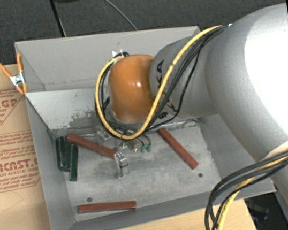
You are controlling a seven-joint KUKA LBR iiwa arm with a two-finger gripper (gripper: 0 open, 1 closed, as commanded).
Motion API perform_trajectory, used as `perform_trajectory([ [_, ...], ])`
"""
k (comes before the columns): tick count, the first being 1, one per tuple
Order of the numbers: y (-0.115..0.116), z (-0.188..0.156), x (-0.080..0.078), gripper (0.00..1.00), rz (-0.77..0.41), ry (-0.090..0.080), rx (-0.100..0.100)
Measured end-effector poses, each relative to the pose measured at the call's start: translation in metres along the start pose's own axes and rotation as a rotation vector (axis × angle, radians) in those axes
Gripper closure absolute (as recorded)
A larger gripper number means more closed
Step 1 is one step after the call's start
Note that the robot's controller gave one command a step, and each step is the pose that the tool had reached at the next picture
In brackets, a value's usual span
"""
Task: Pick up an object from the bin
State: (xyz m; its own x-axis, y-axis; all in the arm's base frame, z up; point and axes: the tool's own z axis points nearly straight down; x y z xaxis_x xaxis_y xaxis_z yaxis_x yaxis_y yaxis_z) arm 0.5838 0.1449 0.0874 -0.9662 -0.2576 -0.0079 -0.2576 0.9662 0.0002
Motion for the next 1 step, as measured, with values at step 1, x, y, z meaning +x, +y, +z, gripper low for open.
perform_trajectory([
  [1, -0.0184, 0.0170, 0.0059, 1.00, 0.406, 0.005, 0.002],
])
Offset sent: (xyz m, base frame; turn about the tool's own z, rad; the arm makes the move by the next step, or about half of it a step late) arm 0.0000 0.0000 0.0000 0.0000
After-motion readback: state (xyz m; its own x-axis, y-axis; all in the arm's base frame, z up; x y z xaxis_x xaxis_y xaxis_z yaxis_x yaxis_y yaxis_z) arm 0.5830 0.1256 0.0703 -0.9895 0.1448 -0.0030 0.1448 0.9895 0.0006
